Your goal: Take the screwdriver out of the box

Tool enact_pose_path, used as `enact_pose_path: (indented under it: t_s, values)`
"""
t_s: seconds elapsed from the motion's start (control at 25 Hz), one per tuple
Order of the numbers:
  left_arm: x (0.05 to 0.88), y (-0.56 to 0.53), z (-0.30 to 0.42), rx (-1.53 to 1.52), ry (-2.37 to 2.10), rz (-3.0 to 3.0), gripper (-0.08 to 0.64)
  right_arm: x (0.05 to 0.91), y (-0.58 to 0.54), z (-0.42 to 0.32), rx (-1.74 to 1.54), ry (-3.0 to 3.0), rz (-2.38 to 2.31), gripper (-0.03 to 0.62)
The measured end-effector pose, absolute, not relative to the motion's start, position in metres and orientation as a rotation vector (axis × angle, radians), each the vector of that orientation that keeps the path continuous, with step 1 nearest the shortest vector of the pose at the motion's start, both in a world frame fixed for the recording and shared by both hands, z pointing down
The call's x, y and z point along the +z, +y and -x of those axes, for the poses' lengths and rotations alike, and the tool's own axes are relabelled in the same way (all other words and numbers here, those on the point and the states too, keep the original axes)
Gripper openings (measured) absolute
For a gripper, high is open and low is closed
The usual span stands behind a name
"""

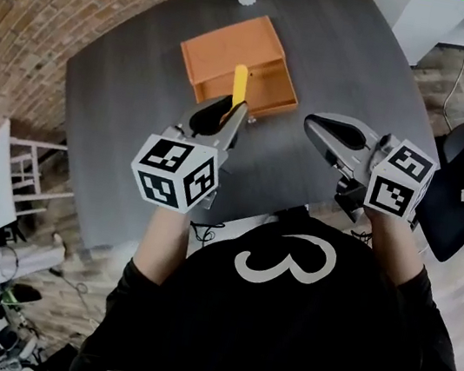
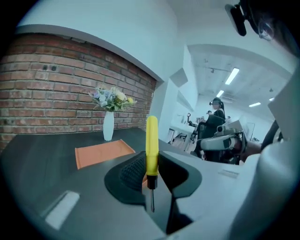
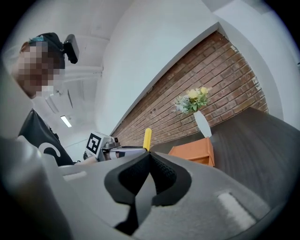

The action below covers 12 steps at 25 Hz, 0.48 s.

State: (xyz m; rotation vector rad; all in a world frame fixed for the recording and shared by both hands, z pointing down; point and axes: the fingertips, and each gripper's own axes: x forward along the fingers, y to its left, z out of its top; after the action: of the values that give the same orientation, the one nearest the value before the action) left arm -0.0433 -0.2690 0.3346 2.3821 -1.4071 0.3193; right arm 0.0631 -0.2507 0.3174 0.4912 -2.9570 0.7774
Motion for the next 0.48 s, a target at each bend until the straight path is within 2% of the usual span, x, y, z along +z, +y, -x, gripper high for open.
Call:
enact_pose_path:
  t_s: [0.2,0.48]
  values:
    - [0.314,-0.235,0.031,0.1,-1.308,-2.427,0.101,0.305,-0.23,-0.058,0.725,-2.992,-0.515,0.002]
    - [0.303,-0.199,0.017,0.035,-1.236,-2.464,0.101,0.296,-0.212,-0.06,0.687,-3.007,-0.584,0.0]
